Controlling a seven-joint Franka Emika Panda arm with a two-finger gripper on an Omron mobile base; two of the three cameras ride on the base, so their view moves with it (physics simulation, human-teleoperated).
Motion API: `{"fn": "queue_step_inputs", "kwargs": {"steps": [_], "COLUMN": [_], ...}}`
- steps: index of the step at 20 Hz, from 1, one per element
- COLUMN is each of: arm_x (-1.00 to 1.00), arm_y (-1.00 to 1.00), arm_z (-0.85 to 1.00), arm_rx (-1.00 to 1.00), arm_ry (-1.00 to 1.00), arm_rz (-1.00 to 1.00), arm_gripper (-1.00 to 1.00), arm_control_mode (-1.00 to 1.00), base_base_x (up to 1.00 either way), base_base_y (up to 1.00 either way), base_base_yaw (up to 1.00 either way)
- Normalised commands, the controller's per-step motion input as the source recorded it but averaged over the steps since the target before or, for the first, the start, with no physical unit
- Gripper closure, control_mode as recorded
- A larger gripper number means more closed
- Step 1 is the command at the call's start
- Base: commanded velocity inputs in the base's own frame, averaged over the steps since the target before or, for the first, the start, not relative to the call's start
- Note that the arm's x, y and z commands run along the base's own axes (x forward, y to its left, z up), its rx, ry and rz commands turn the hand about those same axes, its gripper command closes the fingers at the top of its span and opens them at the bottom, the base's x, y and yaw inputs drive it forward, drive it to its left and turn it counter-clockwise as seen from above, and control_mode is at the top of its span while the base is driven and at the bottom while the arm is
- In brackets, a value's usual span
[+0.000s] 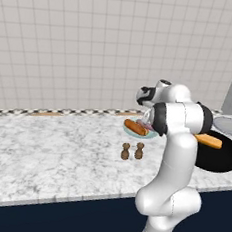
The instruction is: Place one bun and one sausage from the bowl on each plate.
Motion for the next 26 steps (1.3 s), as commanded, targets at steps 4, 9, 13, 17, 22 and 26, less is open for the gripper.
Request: {"fn": "queue_step_inputs", "kwargs": {"steps": [4,9,13,17,22,26], "arm_x": [-0.2,-0.64,-0.79,-0.93,-0.55,-0.47], "arm_y": [0.02,-0.37,-0.57,-0.54,-0.93,-0.95], "arm_z": [0.5,0.66,0.57,0.3,-0.03,0.09], "arm_rx": [-0.1,-0.01,0.16,0.08,0.17,0.38], "arm_ry": [0.0,0.08,0.06,-0.01,0.13,0.02], "arm_rz": [-0.01,-0.31,-0.54,-0.48,-0.47,-0.43], "arm_gripper": [-1.0,-1.0,-1.0,-1.0,-1.0,-1.0], "arm_control_mode": [-1.0,-1.0,-1.0,-1.0,-1.0,-1.0], "base_base_x": [0.0,0.0,0.0,0.0,0.0,0.0], "base_base_y": [0.0,0.0,0.0,0.0,0.0,0.0], "base_base_yaw": [0.0,0.0,0.0,0.0,0.0,0.0]}}
